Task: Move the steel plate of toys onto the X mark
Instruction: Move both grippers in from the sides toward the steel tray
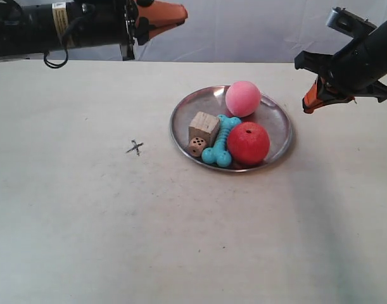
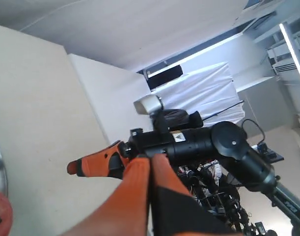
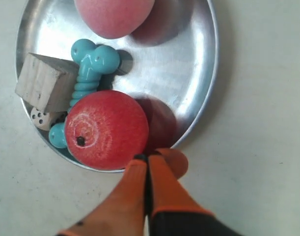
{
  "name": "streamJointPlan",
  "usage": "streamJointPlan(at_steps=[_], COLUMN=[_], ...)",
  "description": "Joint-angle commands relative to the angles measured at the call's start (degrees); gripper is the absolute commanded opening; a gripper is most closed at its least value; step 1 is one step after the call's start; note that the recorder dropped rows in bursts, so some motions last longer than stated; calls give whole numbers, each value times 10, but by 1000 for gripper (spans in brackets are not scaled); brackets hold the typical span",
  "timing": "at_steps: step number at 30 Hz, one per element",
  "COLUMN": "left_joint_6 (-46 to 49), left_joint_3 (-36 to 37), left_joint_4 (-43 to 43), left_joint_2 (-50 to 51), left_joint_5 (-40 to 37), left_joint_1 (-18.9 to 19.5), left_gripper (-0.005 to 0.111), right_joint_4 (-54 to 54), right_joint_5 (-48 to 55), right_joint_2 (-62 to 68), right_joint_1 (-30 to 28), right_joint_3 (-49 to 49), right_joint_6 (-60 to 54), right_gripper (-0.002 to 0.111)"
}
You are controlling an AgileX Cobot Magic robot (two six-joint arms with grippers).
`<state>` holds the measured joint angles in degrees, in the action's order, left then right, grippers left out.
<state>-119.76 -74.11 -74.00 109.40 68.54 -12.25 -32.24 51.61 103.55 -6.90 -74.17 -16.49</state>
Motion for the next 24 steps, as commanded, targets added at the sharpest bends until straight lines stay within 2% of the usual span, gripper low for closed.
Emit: streamJointPlan(at_steps=[1, 3, 4, 5, 9, 10, 13, 17, 18, 19, 20, 22, 24], left_joint_6=[11, 46, 37, 42, 113, 169, 417, 593, 673, 719, 744, 737, 701], left_joint_3=[4, 1, 0, 4, 20, 20, 20, 20, 20, 21, 21, 21, 21], left_joint_4=[-51, -161, -242, -259, -259, -259, -259, -259, -259, -259, -259, -250, -180], left_joint_2=[-33, -46, -55, -65, -90, -99, -117, -126, -126, -126, -126, -126, -126], left_joint_5=[14, -37, -85, -131, -183, -202, -267, -448, -544, -605, -657, -749, -839], left_joint_1=[1, 0, -5, -10, -14, -17, -27, -46, -56, -62, -63, -63, -62], left_gripper=[0, 0, 0, 0, 0, 0, 0, 0, 0, 0, 0, 0, 0], right_joint_4=[1, -7, -10, -11, -15, -15, -20, -26, -26, -26, -26, -27, -28], right_joint_5=[4, 4, 5, 5, 9, 10, 12, 24, 31, 33, 36, 35, 33], right_joint_2=[-6, -6, -6, -6, -6, -6, -6, -6, -6, -6, -6, -6, -6], right_joint_1=[-4, -4, -4, -4, -4, -4, -4, -4, -4, -4, -4, -4, -4], right_joint_3=[-4, -4, -4, -4, -4, -4, -4, -4, -4, -4, -4, -4, -4], right_joint_6=[0, 0, 0, 0, 0, 0, 0, 0, -1, -4, -5, -5, -5], right_gripper=[-1, -1, -1, -1, -1, -1, -1, -1, -1, -1, -1, -1, -1])
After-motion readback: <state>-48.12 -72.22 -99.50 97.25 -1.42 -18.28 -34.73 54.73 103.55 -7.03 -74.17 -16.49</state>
